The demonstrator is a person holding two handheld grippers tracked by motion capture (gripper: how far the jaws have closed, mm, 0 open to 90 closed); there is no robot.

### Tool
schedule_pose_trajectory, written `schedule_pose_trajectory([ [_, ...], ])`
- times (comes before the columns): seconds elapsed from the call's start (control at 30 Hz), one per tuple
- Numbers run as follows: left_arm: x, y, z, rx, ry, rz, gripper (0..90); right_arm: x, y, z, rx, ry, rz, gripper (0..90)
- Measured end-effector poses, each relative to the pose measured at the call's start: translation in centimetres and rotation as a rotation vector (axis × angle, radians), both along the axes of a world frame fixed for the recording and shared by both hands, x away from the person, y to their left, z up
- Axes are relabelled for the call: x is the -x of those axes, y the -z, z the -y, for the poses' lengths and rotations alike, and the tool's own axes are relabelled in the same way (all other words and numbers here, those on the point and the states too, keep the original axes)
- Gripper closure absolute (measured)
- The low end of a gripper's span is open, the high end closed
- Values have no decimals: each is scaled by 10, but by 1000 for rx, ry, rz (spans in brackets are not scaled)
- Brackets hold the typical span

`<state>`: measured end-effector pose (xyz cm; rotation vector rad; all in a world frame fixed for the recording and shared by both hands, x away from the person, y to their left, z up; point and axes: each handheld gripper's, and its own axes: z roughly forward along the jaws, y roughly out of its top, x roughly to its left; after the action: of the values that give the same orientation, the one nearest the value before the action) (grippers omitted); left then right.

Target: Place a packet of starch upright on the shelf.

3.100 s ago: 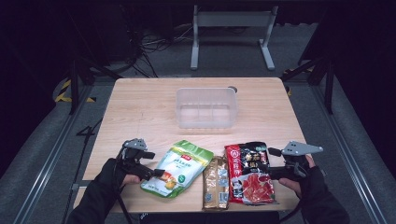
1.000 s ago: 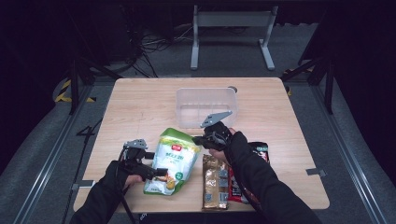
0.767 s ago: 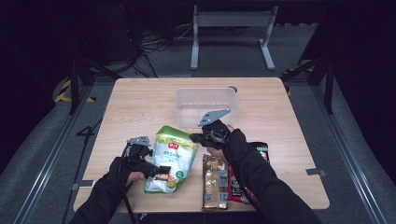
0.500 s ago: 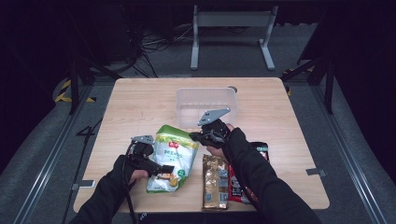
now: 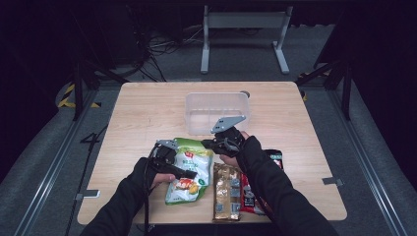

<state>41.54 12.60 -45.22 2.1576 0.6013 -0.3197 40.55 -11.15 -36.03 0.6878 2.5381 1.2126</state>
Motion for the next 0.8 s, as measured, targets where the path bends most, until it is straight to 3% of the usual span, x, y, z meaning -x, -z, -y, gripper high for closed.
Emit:
schedule_pose_trajectory([
  [0.13, 6, -8, -5, 23, -28, 60, 631, 0, -2, 6, -32, 18, 2, 892],
  [0.23, 11, -14, -6, 23, -32, 97, 702, 0, -3, 12, -60, 23, 1, 854],
  [0.4, 17, -18, -4, 19, -55, 126, 742, 5, -3, 14, -63, 29, 12, 759],
  [0.5, 21, -21, -5, 18, -73, 142, 756, 7, -5, 18, -80, 32, 6, 627],
  [0.57, 23, -22, -6, 21, -84, 148, 761, 11, -7, 24, -79, 32, 27, 564],
  [0.7, 23, -23, -15, 25, -135, 158, 768, 22, -11, 45, -95, 39, 53, 463],
  [0.8, 23, -26, -20, 21, -164, 181, 770, 30, -11, 64, -98, 54, 66, 435],
])
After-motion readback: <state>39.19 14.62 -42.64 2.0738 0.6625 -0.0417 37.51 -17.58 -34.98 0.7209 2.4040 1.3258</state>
